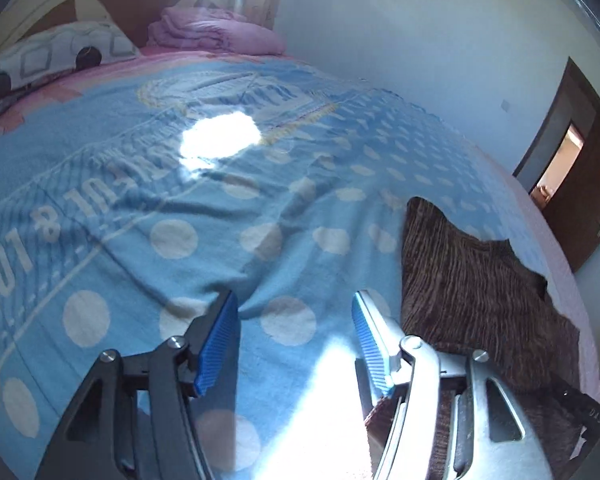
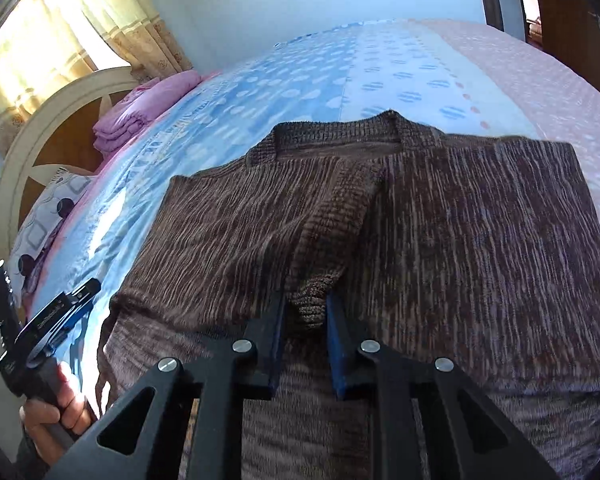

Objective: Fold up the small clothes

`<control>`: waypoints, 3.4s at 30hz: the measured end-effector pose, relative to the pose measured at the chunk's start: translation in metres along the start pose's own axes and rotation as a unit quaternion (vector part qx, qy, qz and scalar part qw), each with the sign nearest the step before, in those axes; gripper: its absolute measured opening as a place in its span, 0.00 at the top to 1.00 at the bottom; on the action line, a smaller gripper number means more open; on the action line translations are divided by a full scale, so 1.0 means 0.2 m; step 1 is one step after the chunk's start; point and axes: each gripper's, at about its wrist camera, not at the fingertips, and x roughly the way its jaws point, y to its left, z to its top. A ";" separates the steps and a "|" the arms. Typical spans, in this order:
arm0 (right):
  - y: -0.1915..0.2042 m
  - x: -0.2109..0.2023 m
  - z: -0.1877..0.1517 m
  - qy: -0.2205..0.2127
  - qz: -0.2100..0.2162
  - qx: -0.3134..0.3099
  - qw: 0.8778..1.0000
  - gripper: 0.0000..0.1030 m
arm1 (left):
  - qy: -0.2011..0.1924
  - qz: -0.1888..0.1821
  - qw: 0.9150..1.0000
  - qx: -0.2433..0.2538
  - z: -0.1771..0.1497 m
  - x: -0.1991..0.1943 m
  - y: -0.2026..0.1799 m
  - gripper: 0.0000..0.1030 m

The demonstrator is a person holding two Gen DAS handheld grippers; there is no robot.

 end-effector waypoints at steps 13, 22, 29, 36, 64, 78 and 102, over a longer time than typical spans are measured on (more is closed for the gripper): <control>-0.09 -0.03 0.30 -0.037 -0.033 0.021 0.999 0.78 | 0.024 0.014 0.991 0.128 0.03 0.16 -0.42 0.23; 0.01 0.16 0.28 -0.020 -0.054 -0.038 0.998 0.74 | 0.047 0.073 0.992 0.095 0.01 0.24 -0.30 0.18; 0.01 0.01 0.07 -0.032 -0.031 -0.021 0.999 0.37 | 0.045 0.085 0.990 0.103 0.01 0.24 -0.34 0.15; 0.13 0.06 0.06 -0.021 -0.043 -0.078 0.996 0.91 | 0.047 0.078 0.992 0.091 0.01 0.24 -0.31 0.14; -0.01 0.39 0.47 -0.016 -0.111 -0.046 0.993 0.83 | 0.044 0.081 0.992 0.088 0.01 0.24 -0.31 0.10; -0.15 -0.67 -0.05 -0.140 -0.033 0.063 0.988 0.82 | 0.068 -0.052 0.992 0.094 0.03 0.13 -0.20 0.07; 0.03 -1.81 -0.83 -0.181 -0.022 -0.073 0.981 0.34 | 0.140 -0.267 0.925 0.233 -0.61 -0.75 0.33 0.23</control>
